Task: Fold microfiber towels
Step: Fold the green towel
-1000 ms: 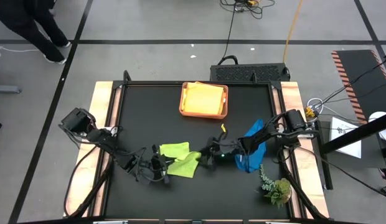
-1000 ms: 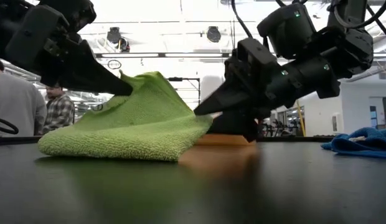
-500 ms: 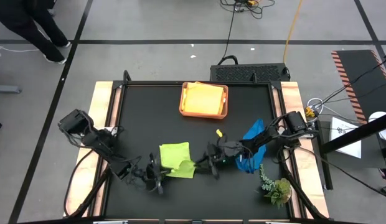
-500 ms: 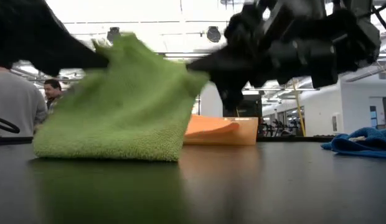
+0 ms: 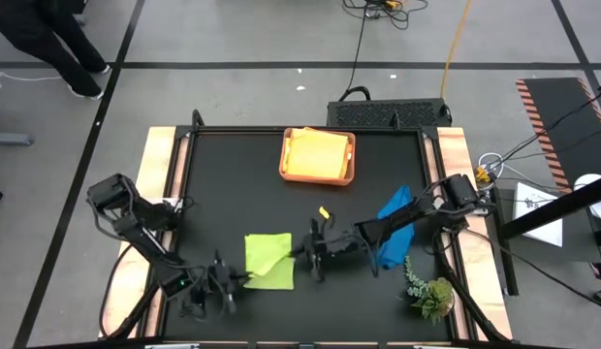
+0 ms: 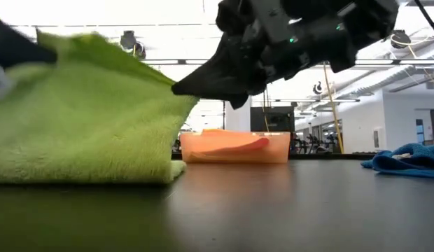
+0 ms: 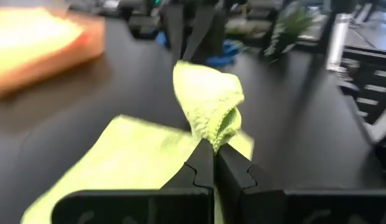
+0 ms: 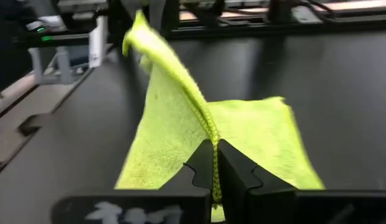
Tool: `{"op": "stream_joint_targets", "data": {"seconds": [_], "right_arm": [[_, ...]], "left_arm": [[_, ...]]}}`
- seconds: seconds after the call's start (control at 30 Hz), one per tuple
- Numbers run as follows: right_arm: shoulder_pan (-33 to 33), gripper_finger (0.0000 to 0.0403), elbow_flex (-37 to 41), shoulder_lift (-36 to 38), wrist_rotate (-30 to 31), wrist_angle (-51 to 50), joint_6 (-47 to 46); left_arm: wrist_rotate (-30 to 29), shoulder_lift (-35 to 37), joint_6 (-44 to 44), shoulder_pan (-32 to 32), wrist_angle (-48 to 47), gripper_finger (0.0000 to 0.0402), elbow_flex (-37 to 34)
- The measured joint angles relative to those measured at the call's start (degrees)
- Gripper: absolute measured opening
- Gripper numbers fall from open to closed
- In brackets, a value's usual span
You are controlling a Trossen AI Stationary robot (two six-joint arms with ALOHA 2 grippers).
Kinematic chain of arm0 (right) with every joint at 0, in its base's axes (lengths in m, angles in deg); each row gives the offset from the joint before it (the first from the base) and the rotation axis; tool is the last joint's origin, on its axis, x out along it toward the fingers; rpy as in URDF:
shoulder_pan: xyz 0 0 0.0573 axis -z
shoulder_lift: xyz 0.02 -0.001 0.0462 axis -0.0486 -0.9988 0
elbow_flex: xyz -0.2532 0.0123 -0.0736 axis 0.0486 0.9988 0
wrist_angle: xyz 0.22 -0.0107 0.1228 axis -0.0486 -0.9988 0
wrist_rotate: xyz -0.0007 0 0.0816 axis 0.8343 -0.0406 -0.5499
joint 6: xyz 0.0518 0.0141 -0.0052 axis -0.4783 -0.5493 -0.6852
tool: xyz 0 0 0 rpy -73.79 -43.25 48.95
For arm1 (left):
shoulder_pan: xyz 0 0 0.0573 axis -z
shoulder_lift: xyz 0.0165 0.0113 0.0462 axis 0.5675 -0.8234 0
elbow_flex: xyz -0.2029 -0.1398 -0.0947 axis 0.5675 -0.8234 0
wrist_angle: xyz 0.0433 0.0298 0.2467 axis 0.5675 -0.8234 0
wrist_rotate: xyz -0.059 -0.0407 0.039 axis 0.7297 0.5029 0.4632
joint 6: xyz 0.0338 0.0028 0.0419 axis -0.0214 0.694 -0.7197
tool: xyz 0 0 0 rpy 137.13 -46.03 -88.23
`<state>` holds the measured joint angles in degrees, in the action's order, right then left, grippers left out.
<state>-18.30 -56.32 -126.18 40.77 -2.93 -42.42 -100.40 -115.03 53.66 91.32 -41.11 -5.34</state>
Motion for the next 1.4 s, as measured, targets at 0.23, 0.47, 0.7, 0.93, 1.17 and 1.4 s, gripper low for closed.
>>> {"op": "stream_joint_targets", "data": {"seconds": [0.23,0.47,0.7,0.93,1.17,1.4], "right_arm": [[4.8,0.0001,0.3,0.0,-0.2,-0.8,-1.4],[8.2,0.0001,0.2,-2.6,-1.9,0.8,-1.7],[9.2,0.0003,-2.0,-7.2,-3.0,2.3,-0.6],[9.3,0.0028,-2.4,-7.8,-3.0,4.7,1.3],[9.5,0.0081,-2.4,-7.7,-2.9,5.3,0.0],[9.4,0.0110,-2.4,-7.7,-3.0,5.2,0.2]], "left_arm": [[4.9,0.0,14.7,-3.2,-10.1,0.0000,-2.7],[8.5,0.0,16.8,-7.1,-10.7,0.0000,-5.4],[12.2,0.0,16.8,-8.8,-10.8,0.0000,-6.1],[11.2,0.0,19.7,-6.7,-12.1,0.0000,-6.1],[10.9,0.0,22.1,-6.0,-13.5,0.0004,-6.1],[13.9,1.8,18.3,-6.0,-16.3,0.0052,-6.1]]}}
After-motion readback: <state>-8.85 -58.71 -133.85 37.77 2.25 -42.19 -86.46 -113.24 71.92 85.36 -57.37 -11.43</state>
